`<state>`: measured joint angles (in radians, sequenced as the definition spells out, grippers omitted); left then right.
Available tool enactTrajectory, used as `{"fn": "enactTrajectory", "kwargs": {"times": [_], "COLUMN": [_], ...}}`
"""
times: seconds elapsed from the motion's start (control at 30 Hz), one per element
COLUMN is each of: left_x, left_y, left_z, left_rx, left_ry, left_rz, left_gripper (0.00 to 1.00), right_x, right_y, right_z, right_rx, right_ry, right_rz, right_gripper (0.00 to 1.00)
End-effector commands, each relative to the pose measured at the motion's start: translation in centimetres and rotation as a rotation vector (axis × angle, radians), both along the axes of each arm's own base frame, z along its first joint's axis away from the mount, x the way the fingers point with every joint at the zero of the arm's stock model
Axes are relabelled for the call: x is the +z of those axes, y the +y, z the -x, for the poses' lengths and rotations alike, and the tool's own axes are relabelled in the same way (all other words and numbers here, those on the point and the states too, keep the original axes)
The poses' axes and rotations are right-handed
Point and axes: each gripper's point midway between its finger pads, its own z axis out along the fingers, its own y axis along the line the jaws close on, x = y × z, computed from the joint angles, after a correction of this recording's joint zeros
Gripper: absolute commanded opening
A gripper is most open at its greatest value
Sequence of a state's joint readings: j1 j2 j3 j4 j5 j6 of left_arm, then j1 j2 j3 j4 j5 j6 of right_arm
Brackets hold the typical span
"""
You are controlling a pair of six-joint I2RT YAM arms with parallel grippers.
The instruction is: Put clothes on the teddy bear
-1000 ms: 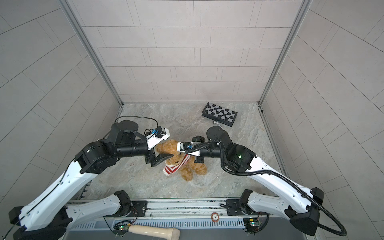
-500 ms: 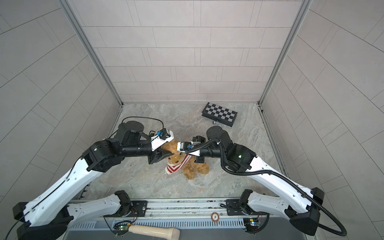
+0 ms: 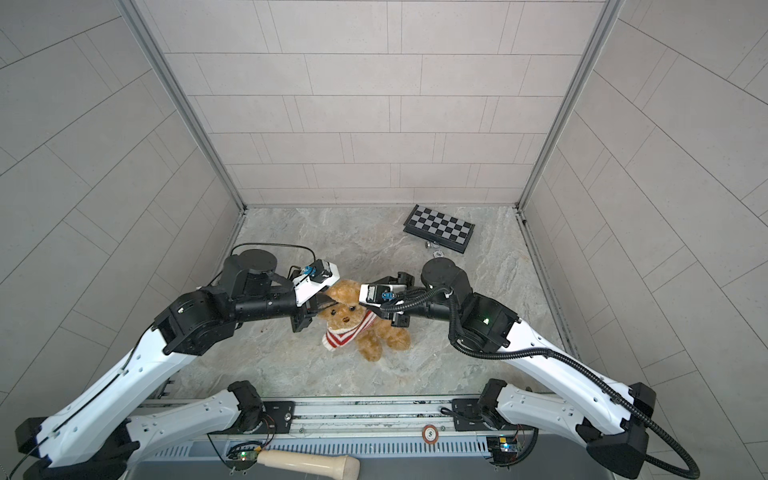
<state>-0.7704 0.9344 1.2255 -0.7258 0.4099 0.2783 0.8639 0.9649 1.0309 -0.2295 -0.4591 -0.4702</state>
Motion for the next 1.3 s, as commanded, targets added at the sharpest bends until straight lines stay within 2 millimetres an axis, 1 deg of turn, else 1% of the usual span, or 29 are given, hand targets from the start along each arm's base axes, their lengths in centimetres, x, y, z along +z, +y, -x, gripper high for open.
{"fn": "enactTrajectory", "kwargs": {"times": [0.0,0.23,0.37,0.53,0.63,0.77,0.87,0.9,0.97,1.03,1.1,1.2,1.27], "left_x": [2.3,3.3,3.6,3.5,3.6,3.6,3.5,3.6,3.5,3.6,3.5,3.4,3.2], "left_y": [0.7,1.8,1.9,2.3,2.6,3.3,3.4,3.5,3.6,3.7,3.7,3.9,4.2], "left_z": [-0.2,0.5,1.4,1.7,1.4,-0.3,-0.8,-0.8,-1.1,-1.4,-1.6,-1.8,-2.1], "left_rx": [0.038,0.049,0.025,0.025,0.056,0.166,0.193,0.195,0.211,0.230,0.241,0.257,0.279], "left_ry": [-0.055,-0.058,-0.051,-0.053,-0.067,-0.074,-0.076,-0.080,-0.088,-0.095,-0.095,-0.099,-0.104], "left_rz": [0.097,0.172,0.206,0.205,0.209,0.226,0.258,0.267,0.279,0.287,0.289,0.296,0.298], "left_gripper": [0.00,0.00,0.00,0.00,0.00,0.00,0.00,0.00,0.00,0.00,0.00,0.00,0.00], "right_x": [2.0,0.9,0.9,0.8,0.5,0.7,0.8,0.5,-0.3,-1.1,-1.4,-2.5,-3.2], "right_y": [-0.5,-1.1,-0.5,-0.1,-0.2,-1.2,-2.2,-2.2,-1.9,-1.1,-0.4,-0.2,-0.3], "right_z": [0.1,-0.1,0.2,-0.5,-1.2,-0.8,-1.1,-1.3,-1.9,-2.2,-2.4,-3.2,-3.4], "right_rx": [-0.014,-0.025,0.012,-0.002,-0.039,-0.069,-0.137,-0.158,-0.188,-0.191,-0.183,-0.230,-0.250], "right_ry": [-0.056,-0.039,-0.044,-0.053,-0.046,-0.022,0.060,0.107,0.216,0.339,0.423,0.500,0.536], "right_rz": [-0.092,-0.111,-0.112,-0.095,-0.081,-0.136,-0.192,-0.206,-0.240,-0.297,-0.351,-0.357,-0.370], "right_gripper": [0.39,0.37,0.37,0.37,0.34,0.34,0.35,0.35,0.31,0.27,0.24,0.15,0.13]}}
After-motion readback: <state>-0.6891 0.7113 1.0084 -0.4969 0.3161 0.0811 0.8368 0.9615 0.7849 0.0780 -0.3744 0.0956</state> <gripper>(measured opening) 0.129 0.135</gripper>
